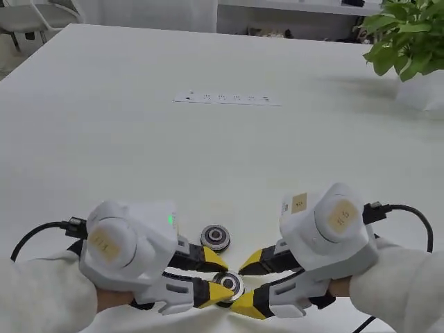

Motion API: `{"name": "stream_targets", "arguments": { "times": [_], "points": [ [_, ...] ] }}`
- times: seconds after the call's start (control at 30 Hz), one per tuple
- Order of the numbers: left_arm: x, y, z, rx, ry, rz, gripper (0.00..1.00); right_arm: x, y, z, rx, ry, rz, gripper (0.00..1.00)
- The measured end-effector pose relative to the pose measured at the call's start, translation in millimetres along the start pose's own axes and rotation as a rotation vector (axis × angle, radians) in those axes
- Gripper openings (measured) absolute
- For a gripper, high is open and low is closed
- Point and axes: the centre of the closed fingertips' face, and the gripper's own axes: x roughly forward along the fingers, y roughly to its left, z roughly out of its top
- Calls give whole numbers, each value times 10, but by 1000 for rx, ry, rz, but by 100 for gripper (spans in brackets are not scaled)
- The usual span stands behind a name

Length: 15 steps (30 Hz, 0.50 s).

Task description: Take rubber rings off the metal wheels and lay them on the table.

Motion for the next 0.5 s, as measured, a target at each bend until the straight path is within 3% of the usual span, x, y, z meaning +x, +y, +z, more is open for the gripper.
{"name": "stream_targets", "arguments": {
  "times": [0.13, 0.5],
  "points": [
    [8, -24, 12, 6, 0, -10, 8, 1, 2, 0, -8, 1, 0, 26],
    [-5, 50, -1, -12, -5, 11, 7, -9, -47, 27, -6, -17, -18, 22]
  ]
}}
